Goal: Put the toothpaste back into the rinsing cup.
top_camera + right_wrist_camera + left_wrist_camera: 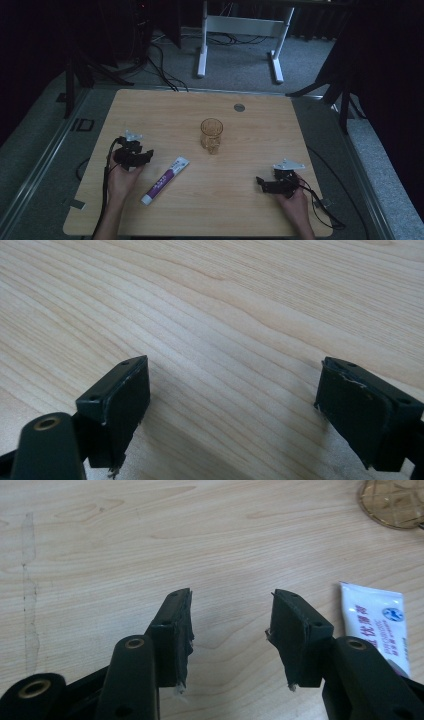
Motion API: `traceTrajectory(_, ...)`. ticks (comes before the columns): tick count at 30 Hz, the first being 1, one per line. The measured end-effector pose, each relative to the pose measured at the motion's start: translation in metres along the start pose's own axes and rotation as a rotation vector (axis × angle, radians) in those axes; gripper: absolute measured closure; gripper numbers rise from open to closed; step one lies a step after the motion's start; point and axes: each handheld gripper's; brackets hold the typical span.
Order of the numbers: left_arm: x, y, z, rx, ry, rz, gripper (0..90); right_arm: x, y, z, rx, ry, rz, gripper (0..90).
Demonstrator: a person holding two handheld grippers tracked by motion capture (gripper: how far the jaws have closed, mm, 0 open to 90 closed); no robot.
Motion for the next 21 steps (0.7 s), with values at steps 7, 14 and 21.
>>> traceTrajectory(7, 0.000, 0.003, 0.008, 0.003, 0.019, -0.009, 51.2, 0.000, 0.000, 0.000, 0.000, 0.000, 0.000, 13.9)
traceTrajectory(14, -0.001, 0.006, 0.014, 0.007, 0.026, -0.015, 51.1, 0.000, 0.000, 0.000, 0.000, 0.000, 0.000, 13.9)
traceTrajectory(21, -0.004, 0.011, 0.021, 0.007, 0.018, -0.030, 50.4, 0.000, 0.000, 0.000, 0.000, 0.000, 0.000, 13.9)
Point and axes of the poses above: each handheld gripper's, and its own axes: z roughly backward along the jaws, x roughly out of its underside, y roughly to its right, and after that the axes turned 15 degrees about -y, right-handed
